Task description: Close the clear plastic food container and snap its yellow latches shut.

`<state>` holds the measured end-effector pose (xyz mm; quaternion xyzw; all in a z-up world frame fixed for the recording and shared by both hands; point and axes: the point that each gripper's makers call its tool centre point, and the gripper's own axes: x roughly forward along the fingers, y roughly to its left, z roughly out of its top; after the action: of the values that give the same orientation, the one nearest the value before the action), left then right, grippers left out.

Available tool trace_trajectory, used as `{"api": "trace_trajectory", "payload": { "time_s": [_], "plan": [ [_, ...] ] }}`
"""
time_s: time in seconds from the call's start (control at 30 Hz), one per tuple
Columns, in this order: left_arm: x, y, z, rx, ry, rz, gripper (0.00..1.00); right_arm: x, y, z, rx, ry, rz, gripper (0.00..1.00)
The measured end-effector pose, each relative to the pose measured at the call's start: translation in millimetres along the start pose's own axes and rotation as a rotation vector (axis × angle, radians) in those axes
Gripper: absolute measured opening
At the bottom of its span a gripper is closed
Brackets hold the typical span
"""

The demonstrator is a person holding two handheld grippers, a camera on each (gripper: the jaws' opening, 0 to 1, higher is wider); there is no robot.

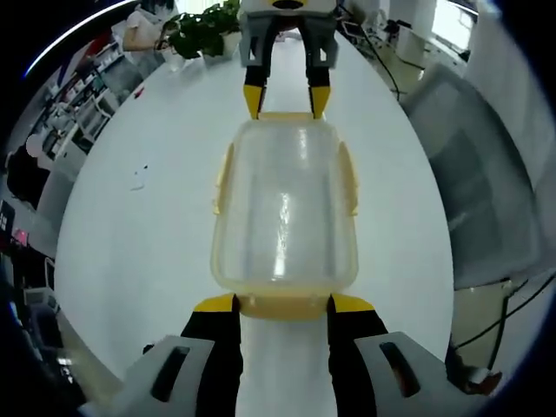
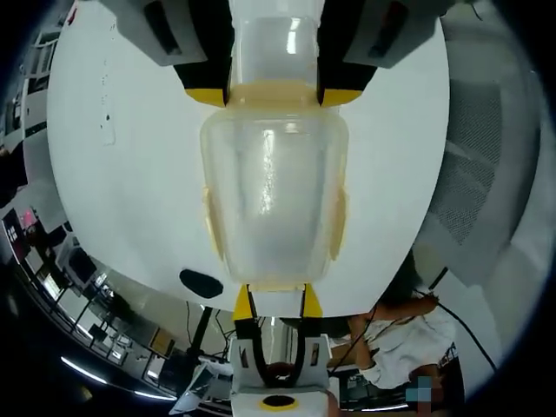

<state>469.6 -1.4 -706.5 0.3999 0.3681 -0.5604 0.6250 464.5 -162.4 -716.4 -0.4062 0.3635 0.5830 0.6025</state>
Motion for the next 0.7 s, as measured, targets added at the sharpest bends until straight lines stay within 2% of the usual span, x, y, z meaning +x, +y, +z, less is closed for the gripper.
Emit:
{"api": "trace_trajectory", "payload": {
  "time_s": [0.7],
  "plan": [
    [16.3, -1.5, 32.9, 0.002, -0.016, -0.002, 0.35, -14.3, 0.2, -33.9, 0.004, 0.015, 0.003, 0.35]
  ]
}}
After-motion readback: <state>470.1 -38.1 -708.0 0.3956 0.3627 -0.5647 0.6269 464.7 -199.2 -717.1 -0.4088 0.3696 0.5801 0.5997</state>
